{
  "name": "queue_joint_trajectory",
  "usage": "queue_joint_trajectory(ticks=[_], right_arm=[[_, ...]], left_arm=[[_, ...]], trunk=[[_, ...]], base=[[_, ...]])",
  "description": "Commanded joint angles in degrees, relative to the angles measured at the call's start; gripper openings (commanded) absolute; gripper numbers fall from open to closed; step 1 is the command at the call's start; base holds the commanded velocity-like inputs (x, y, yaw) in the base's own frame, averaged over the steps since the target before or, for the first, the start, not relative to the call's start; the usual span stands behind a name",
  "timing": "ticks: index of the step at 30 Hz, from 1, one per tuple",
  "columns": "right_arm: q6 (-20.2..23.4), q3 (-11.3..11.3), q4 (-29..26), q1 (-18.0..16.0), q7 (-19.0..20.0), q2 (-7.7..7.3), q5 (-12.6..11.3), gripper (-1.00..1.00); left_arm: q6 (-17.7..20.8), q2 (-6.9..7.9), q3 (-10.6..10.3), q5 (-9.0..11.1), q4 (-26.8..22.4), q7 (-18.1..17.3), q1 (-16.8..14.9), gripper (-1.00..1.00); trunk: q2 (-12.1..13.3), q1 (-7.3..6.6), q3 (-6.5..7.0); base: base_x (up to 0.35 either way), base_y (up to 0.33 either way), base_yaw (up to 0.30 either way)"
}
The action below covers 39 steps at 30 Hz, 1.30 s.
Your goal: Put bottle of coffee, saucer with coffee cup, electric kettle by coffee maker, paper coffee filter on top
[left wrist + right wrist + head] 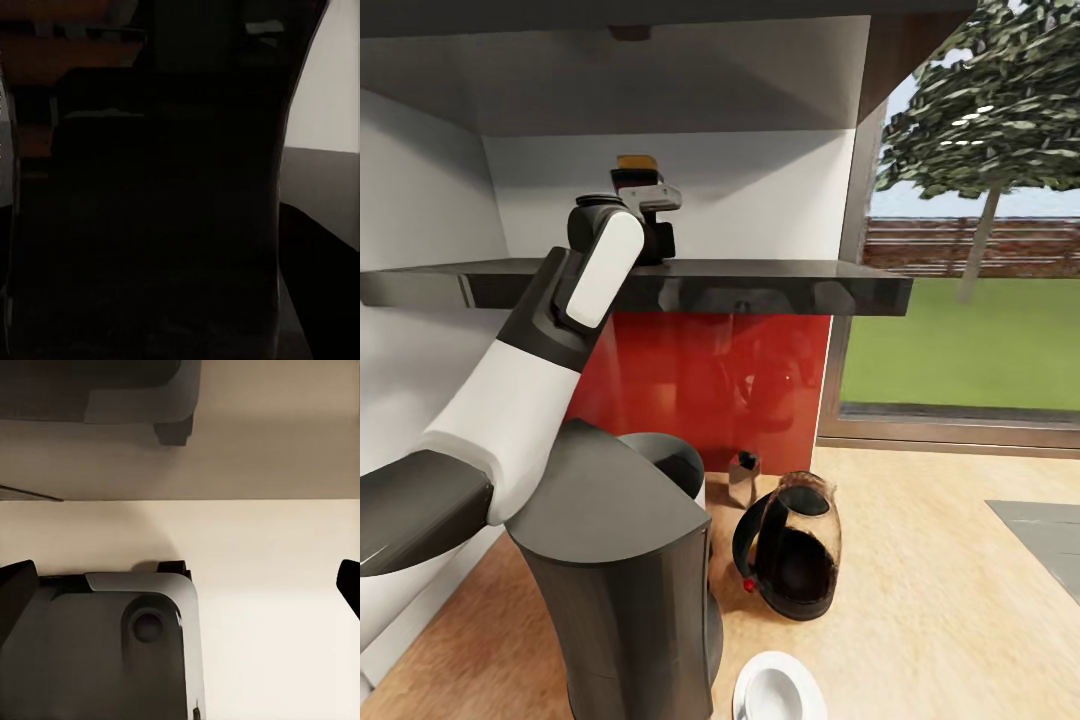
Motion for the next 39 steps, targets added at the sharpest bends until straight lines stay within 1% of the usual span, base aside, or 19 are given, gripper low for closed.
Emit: queue_joint_trajectory(ticks=[1, 10, 14, 39], right_arm=[[-0.17, -0.49, -0.04, -0.02, 0.27, 0.0, 0.47, 1.0], [-0.17, -0.47, -0.04, -0.02, 0.27, 0.08, 0.47, 1.0], [-0.17, -0.49, -0.04, -0.02, 0.27, 0.09, 0.47, 1.0], [-0.17, -0.4, -0.04, -0.02, 0.26, 0.26, 0.47, 1.0]], left_arm=[[0.06, 0.01, -0.1, 0.64, -0.02, 0.54, -0.03, -1.0], [0.06, -0.01, -0.11, 0.7, -0.08, 0.51, -0.03, -1.0], [0.12, -0.03, -0.04, 0.87, -0.09, 0.55, -0.03, -1.0], [0.15, 0.2, 0.15, 1.08, -0.62, 0.54, -0.05, -1.0]], trunk=[[-0.04, 0.02, -0.03], [-0.04, 0.02, -0.03], [-0.04, 0.02, -0.03], [-0.04, 0.02, -0.03]], base=[[0.0, 0.0, 0.0], [-0.001, 0.0, 0.0], [-0.131, 0.0, 0.0], [-0.329, 0.001, 0.0]])
